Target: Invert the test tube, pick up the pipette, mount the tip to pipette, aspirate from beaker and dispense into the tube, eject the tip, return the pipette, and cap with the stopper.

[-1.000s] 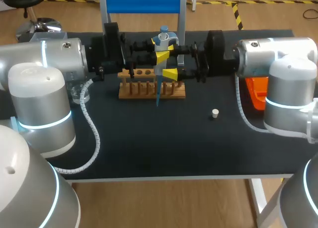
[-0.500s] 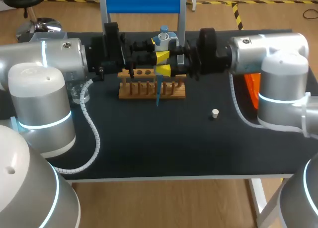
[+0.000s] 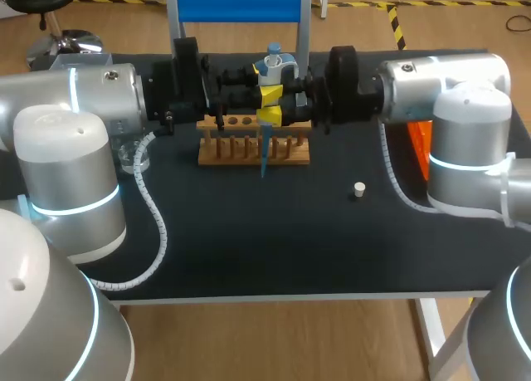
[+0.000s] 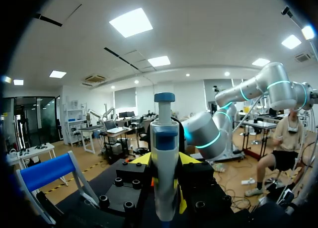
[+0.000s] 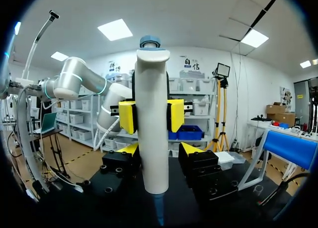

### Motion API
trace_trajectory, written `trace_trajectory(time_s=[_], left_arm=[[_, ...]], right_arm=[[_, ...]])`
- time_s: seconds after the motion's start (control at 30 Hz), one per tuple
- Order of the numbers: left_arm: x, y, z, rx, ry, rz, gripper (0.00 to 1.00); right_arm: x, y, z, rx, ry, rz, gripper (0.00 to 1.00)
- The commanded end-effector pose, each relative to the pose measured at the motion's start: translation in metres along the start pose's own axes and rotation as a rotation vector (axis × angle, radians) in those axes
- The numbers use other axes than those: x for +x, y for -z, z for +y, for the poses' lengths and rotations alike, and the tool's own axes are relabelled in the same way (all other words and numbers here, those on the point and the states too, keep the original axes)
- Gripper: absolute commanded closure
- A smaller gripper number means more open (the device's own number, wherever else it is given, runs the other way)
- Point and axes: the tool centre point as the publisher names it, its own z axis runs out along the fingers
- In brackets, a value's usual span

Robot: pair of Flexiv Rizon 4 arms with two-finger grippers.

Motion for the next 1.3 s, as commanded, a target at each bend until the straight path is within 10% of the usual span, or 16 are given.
trace_trajectory(time_s=[0.03, 0.37, 0.47, 0.67, 0.7, 0.73, 1.3], left_arm=[[0.000, 0.000, 0.001, 0.004, -0.001, -0.001, 1.00], [0.000, 0.000, 0.001, 0.004, -0.001, -0.001, 1.00], [0.000, 0.000, 0.001, 0.004, -0.001, -0.001, 1.00], [0.000, 0.000, 0.001, 0.004, -0.001, -0.001, 1.00], [0.000, 0.000, 0.001, 0.004, -0.001, -0.001, 0.66], [0.000, 0.000, 0.001, 0.004, -0.001, -0.001, 0.00], [0.000, 0.000, 0.001, 0.004, -0.001, -0.001, 0.00]], right_arm=[[-0.001, 0.000, -0.001, -0.004, 0.000, 0.005, 0.52], [0.003, -0.002, 0.002, -0.011, -0.001, 0.017, 0.59], [0.004, -0.002, 0.002, -0.015, -0.001, 0.021, 1.00], [0.005, -0.002, 0.003, -0.019, 0.004, 0.025, 1.00], [0.006, -0.001, 0.003, -0.019, 0.004, 0.025, 1.00], [0.006, 0.000, 0.003, -0.020, 0.004, 0.024, 1.00], [0.003, 0.070, 0.004, -0.006, 0.032, -0.008, 1.00]])
